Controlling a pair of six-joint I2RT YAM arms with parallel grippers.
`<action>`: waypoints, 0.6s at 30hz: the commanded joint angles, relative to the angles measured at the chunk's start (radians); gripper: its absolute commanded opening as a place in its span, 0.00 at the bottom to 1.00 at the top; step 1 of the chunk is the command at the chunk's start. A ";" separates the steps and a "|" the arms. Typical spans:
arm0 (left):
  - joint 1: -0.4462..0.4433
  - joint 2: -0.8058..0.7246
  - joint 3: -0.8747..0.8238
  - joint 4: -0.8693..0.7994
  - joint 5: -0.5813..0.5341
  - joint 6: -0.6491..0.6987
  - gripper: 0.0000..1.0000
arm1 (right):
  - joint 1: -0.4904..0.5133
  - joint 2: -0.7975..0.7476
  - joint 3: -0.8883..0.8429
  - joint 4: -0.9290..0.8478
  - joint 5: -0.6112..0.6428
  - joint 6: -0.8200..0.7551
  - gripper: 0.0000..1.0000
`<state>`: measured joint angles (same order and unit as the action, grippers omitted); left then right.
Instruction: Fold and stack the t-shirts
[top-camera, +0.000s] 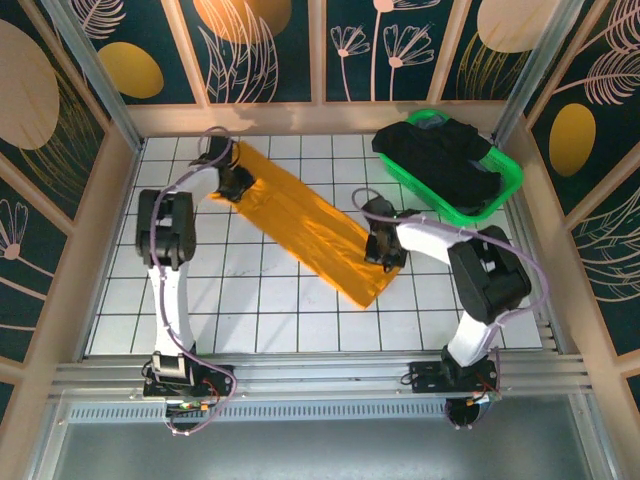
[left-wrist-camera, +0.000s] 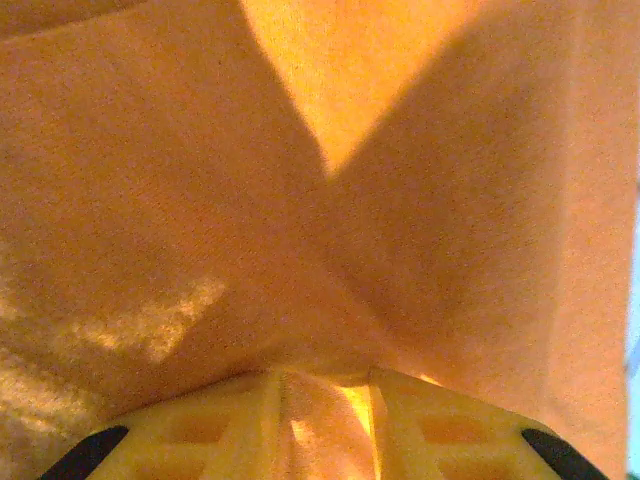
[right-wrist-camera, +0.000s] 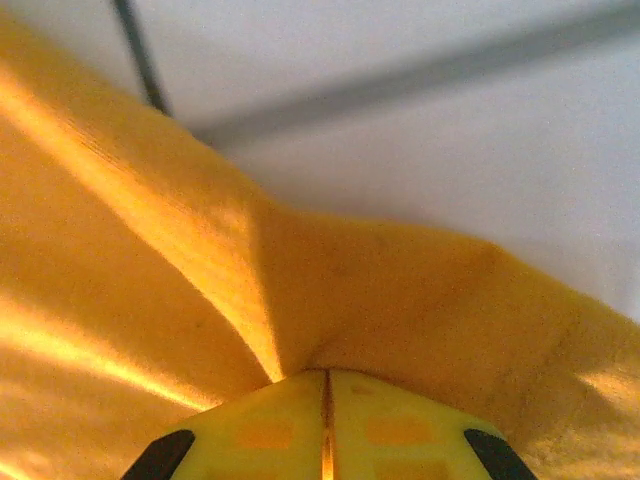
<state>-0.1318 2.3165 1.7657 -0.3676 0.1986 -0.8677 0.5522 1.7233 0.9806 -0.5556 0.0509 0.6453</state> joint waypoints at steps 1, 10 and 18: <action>-0.110 0.145 0.181 -0.059 0.099 0.024 0.30 | 0.118 0.028 -0.174 -0.147 -0.145 0.126 0.10; -0.215 0.346 0.489 -0.008 0.146 -0.037 0.35 | 0.343 0.052 -0.104 -0.062 -0.312 0.262 0.17; -0.208 0.268 0.660 -0.074 0.060 0.065 0.54 | 0.348 -0.122 -0.061 -0.190 -0.222 0.308 0.34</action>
<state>-0.3519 2.6686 2.3894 -0.4030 0.3061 -0.8516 0.8921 1.6642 0.9390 -0.5972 -0.2092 0.9100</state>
